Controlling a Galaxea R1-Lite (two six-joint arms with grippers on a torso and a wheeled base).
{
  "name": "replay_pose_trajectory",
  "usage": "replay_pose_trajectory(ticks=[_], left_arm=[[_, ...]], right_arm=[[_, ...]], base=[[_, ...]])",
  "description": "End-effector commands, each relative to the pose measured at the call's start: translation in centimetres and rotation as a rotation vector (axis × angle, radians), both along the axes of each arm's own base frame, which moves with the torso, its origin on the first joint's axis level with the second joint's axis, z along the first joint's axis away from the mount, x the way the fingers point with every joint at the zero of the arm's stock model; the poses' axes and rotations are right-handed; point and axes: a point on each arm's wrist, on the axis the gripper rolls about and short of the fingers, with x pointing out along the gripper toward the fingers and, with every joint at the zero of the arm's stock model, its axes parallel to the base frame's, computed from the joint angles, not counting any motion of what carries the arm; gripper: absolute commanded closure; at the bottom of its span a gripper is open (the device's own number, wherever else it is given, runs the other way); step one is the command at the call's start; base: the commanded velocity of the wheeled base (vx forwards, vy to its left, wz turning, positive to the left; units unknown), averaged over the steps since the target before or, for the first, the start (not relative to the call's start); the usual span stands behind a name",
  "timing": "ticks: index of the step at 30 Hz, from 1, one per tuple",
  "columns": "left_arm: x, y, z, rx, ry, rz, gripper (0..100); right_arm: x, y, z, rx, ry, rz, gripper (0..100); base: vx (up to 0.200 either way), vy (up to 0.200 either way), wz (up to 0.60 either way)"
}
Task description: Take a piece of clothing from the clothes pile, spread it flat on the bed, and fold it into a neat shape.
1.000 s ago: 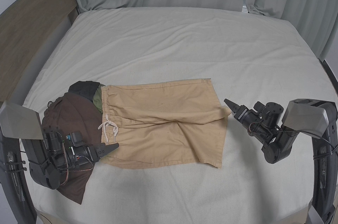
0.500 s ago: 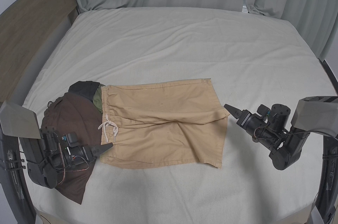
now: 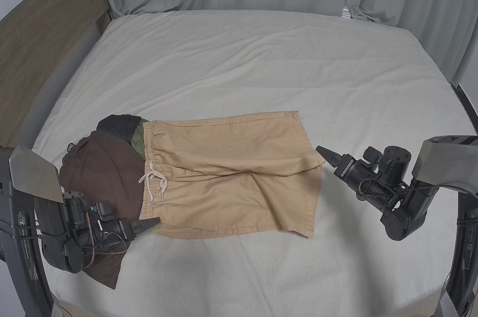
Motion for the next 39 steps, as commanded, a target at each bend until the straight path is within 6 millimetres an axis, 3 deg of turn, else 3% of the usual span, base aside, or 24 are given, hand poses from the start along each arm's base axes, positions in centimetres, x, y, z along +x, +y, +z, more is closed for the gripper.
replay_pose_trajectory(ticks=[1, 7, 20, 21, 26, 34, 39], left_arm=[[-0.1, 0.0, -0.9, 0.0, 0.027, 0.0, 0], [0.5, 0.0, -2.6, 0.06, 0.006, -0.038, 0], [1.8, -0.2, -2.4, 0.066, -0.046, -0.046, 0], [1.8, -0.2, -2.4, 0.066, -0.046, -0.046, 100], [1.8, -0.2, -2.4, 0.066, -0.047, -0.048, 100], [2.1, -0.1, -2.1, 0.066, -0.066, -0.044, 100], [2.0, -0.1, -1.9, 0.066, -0.071, -0.046, 100]], right_arm=[[0.0, 0.1, 0.1, 0.002, -0.004, 0.002, 0], [0.0, 0.1, 0.1, 0.001, -0.006, 0.002, 0], [0.1, 0.1, 0.1, 0.001, -0.008, 0.002, 0], [0.1, 0.1, 0.1, 0.001, -0.008, 0.002, 0], [-0.9, -0.1, -0.5, -0.012, 0.038, 0.009, 0], [-4.9, 0.6, -3.6, -0.072, 0.254, 0.066, 0], [-5.5, 0.5, -4.8, -0.082, 0.302, 0.063, 0]], base=[[0.0, 0.0, 0.0], [0.0, 0.0, 0.0], [0.0, 0.0, 0.0], [0.0, 0.0, 0.0], [0.0, 0.0, 0.0], [0.0, 0.0, 0.0], [0.0, 0.0, 0.0]])
